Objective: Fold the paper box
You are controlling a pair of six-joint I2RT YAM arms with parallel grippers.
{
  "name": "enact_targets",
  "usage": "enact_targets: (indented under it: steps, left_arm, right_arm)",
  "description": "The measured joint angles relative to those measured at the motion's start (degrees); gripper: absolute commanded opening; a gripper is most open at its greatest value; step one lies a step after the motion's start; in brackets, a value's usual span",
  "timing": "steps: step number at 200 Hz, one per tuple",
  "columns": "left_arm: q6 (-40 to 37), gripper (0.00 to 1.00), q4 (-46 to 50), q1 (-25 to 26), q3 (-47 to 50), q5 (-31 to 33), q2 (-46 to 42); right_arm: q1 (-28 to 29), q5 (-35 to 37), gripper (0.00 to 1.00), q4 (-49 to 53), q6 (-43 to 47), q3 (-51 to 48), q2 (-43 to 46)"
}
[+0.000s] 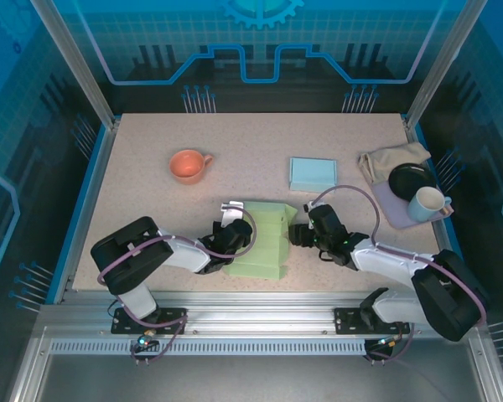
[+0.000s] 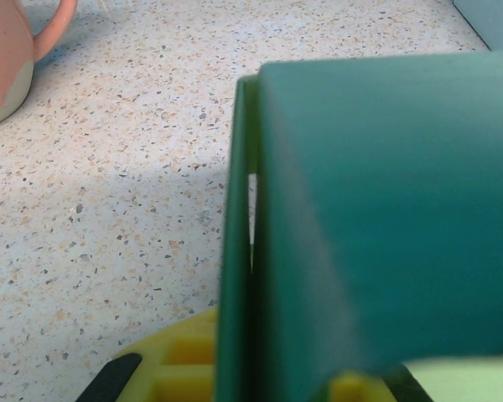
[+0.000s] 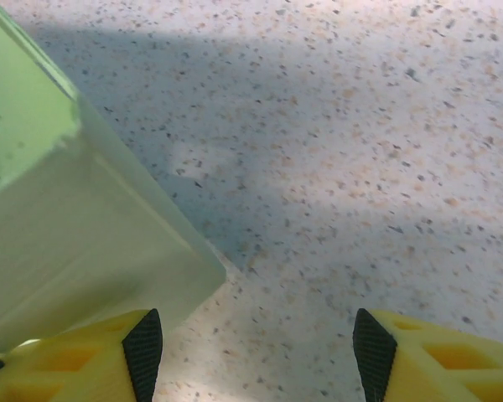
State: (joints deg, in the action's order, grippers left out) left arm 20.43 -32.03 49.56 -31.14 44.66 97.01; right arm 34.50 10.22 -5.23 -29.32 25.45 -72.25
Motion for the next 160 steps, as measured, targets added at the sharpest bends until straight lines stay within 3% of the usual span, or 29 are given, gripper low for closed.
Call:
enact_targets:
  steps: [80, 160]
  left_arm:
    - [0.0, 0.0, 0.07, 0.0, -0.02, 0.0, 0.02]
    - [0.0, 0.0, 0.07, -0.04, -0.02, -1.03, 0.02]
  right_arm:
    - [1.33, -3.45, 0.61, -2.99, 3.45, 0.94, -2.27]
    - [4.33, -4.98, 0.51, -6.49, 9.27, 2.69, -4.22]
